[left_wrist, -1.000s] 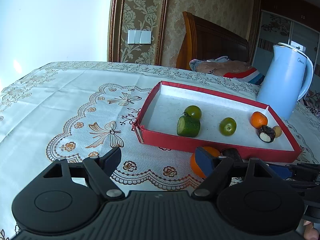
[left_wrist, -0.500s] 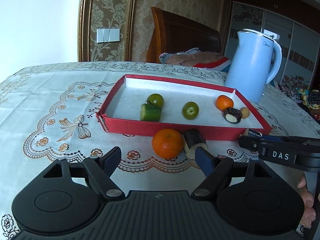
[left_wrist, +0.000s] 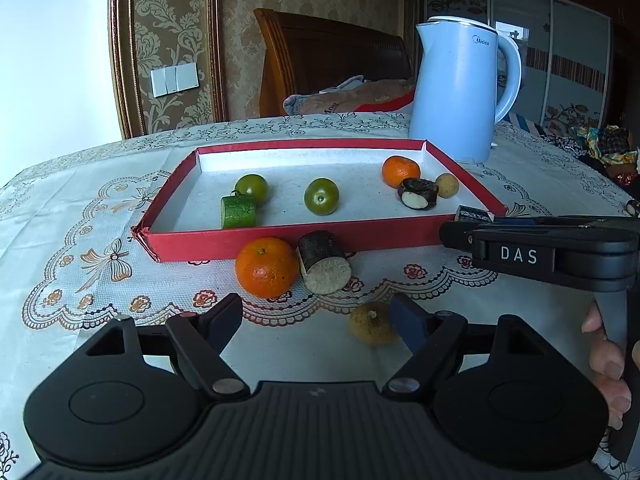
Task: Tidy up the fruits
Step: 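Close the right tool on the dark cylinder chunk while the left tool nears a brown fruit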
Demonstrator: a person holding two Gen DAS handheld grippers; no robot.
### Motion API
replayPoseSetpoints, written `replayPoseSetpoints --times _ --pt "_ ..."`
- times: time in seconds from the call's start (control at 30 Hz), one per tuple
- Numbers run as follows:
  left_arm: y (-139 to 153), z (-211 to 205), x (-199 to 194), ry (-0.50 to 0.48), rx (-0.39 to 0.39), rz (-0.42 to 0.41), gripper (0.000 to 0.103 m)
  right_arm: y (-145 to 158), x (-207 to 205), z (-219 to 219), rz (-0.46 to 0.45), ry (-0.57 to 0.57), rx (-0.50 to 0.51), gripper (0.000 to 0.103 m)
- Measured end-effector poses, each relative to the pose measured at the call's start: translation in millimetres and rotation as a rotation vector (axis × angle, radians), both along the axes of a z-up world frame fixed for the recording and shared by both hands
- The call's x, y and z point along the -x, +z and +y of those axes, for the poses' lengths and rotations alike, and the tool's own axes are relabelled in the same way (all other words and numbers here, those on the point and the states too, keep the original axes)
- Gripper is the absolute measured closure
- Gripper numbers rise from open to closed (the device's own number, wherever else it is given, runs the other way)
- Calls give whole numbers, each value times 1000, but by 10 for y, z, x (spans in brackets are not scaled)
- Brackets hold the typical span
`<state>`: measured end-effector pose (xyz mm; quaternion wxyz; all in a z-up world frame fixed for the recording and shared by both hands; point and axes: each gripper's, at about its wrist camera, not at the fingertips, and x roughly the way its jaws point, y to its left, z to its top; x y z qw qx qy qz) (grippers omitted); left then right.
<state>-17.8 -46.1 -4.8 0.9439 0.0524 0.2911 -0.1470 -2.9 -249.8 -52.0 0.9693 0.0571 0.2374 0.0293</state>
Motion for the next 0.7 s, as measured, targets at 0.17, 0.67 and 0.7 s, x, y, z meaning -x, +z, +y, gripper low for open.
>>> replayPoseSetpoints --times 0.17,0.67,0.7 --pt "-15 -91 26 -31 -13 11 22 -1 3 6 0 -1 -6 64" --pt "-68 -159 -19 -48 -45 20 38 -11 11 22 -1 -3 1 64" --pt "-65 -150 -20 -51 -39 20 40 -11 9 21 -1 -2 2 64"
